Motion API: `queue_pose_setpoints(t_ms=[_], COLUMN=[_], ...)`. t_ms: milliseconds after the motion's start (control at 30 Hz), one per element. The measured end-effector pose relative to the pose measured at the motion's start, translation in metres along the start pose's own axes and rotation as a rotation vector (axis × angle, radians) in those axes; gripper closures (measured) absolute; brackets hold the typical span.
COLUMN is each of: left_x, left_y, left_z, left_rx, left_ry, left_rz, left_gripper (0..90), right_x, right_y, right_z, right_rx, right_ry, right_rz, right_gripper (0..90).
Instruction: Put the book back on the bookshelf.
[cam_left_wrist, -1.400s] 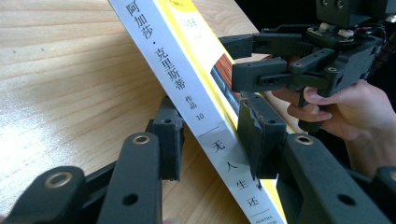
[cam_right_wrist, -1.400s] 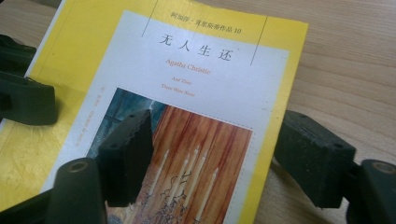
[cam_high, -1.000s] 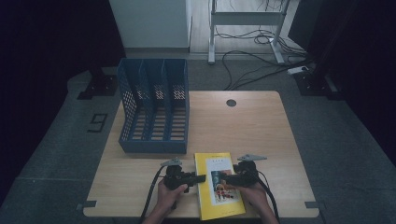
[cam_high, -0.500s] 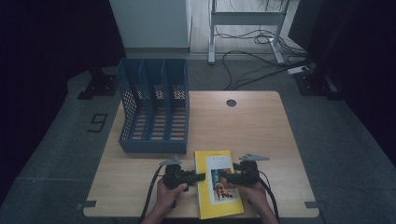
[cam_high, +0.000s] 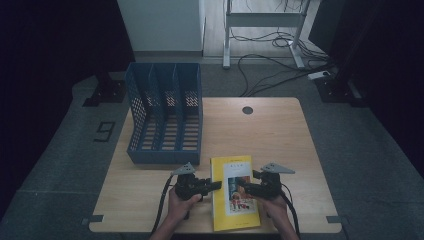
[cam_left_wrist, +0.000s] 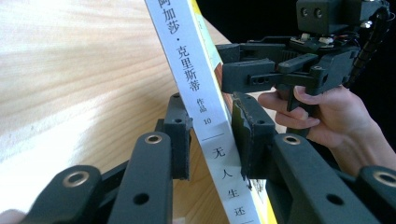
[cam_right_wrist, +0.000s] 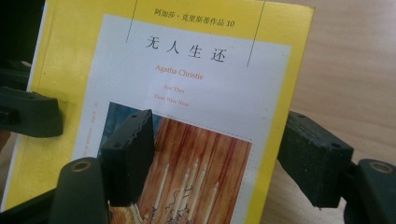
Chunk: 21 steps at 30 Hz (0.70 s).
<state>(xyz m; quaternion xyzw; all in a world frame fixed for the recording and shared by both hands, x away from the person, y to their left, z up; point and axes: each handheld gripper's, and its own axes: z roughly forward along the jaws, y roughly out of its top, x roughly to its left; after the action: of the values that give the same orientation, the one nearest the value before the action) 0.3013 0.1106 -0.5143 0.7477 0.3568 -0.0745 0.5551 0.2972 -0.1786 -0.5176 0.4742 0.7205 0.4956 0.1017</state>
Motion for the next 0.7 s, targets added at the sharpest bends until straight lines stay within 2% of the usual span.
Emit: queue_pose_setpoints(t_ms=[133,233,300,400,467,533,700], left_x=[-0.007,-0.012,-0.013,-0.011,-0.010,-0.010,-0.012], left_y=[0.006,0.011,0.012,0.012,0.010,0.009,0.008], left_z=[-0.001,-0.002,-0.003,-0.004,-0.004,-0.004,-0.004], left_rx=[-0.003,-0.005,-0.009,-0.016,-0.029,-0.036,-0.046], left_ry=[0.004,0.016,0.026,0.030,0.023,0.017,0.003], left_rz=[0.038,0.067,0.079,0.079,0.070,0.067,0.086], left_gripper=[70.1,70.0,70.0,70.0,70.2,70.7,71.4], right_x=[0.006,0.011,0.015,0.020,0.021,0.019,0.009], right_y=[0.004,0.008,0.011,0.014,0.015,0.014,0.010], right_z=[-0.008,-0.015,-0.020,-0.027,-0.028,-0.025,-0.020], right_rx=[-0.046,-0.101,-0.132,-0.175,-0.180,-0.167,-0.146], right_ry=[-0.026,-0.039,-0.039,-0.015,-0.012,-0.028,-0.020], right_rz=[-0.033,-0.056,-0.070,-0.084,-0.095,-0.099,-0.065], right_gripper=[29.3,30.0,31.0,32.7,33.3,33.9,33.3])
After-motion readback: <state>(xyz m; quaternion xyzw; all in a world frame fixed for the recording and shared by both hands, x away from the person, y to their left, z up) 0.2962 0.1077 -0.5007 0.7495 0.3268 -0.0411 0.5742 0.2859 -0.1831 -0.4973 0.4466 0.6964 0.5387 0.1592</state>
